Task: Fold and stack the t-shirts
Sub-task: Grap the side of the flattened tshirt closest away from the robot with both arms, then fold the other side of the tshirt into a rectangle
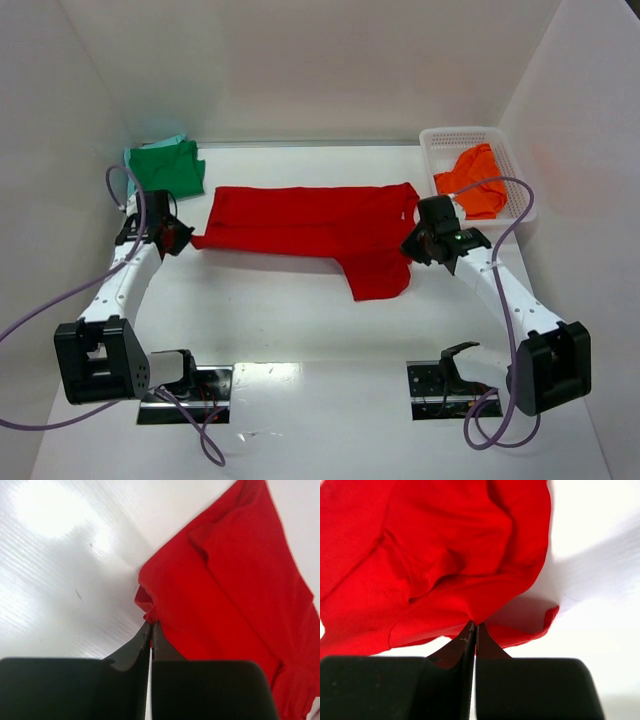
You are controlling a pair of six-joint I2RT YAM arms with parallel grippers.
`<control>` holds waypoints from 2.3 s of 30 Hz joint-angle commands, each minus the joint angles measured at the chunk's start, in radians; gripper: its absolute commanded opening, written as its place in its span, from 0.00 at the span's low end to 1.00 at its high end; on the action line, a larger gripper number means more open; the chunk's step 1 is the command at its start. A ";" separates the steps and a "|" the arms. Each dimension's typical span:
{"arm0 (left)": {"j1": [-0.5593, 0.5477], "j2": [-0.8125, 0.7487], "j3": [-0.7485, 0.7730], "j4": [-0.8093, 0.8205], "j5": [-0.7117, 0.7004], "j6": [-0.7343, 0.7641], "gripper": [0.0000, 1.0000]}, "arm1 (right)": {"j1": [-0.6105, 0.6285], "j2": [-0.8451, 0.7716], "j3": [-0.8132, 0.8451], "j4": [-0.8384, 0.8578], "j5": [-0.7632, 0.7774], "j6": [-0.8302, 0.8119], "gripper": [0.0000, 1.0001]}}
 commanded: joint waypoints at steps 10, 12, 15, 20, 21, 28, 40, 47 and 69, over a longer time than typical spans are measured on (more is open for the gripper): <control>0.000 0.092 0.067 0.116 -0.001 0.030 0.00 | -0.088 0.087 0.124 0.113 0.030 -0.088 0.00; 0.000 0.115 0.077 0.137 -0.001 0.030 0.00 | -0.097 0.126 0.148 0.125 0.030 -0.111 0.00; 0.000 0.163 0.120 0.150 -0.001 0.040 0.00 | -0.120 0.175 0.174 0.152 0.030 -0.134 0.00; -0.009 0.248 0.168 0.183 0.009 0.059 0.00 | -0.178 0.236 0.207 0.201 0.021 -0.143 0.00; -0.009 0.257 0.168 0.183 0.009 0.059 0.00 | -0.178 0.260 0.227 0.216 0.021 -0.143 0.00; -0.019 0.371 0.259 0.209 0.034 0.090 0.00 | -0.199 0.371 0.319 0.251 0.009 -0.165 0.00; -0.048 0.573 0.408 0.229 0.065 0.145 0.00 | -0.219 0.538 0.384 0.281 0.009 -0.176 0.00; -0.057 0.644 0.466 0.209 0.040 0.155 0.00 | -0.228 0.587 0.384 0.293 0.020 -0.176 0.00; -0.057 0.759 0.559 0.209 0.006 0.203 0.05 | -0.251 0.619 0.310 0.333 0.020 -0.208 0.11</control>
